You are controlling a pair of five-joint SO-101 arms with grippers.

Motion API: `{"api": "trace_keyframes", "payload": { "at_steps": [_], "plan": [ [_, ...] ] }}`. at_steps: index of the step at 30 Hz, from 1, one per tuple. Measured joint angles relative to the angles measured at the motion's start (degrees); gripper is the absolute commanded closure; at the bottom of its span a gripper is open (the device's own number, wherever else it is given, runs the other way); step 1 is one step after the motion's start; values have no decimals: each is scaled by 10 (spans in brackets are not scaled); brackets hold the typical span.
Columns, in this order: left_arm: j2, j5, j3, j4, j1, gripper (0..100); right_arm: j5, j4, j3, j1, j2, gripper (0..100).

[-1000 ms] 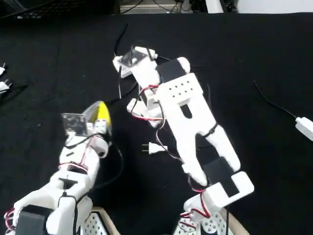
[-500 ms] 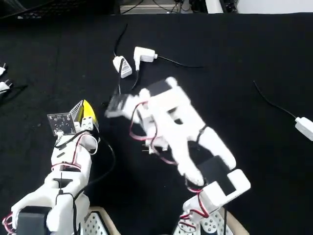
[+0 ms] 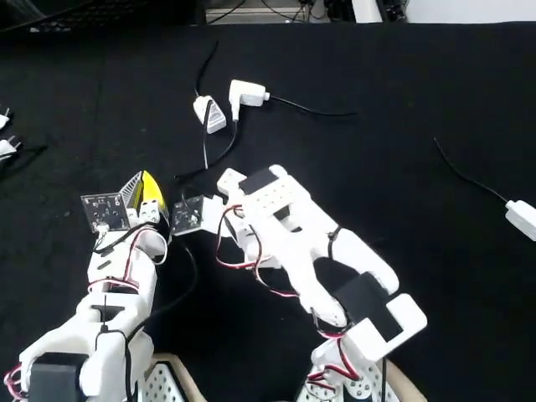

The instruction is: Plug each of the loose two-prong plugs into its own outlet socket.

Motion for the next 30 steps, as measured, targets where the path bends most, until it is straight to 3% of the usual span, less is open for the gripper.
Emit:
{"api": "trace_keyframes", "payload": {
  "at_steps": [16, 30],
  "plan": [
    [0, 0, 0, 0, 1, 970, 0, -28, 23, 1, -23, 835],
    [0, 0, 0, 0, 2, 970, 28, -38, 30, 62, 4, 840]
  ]
}}
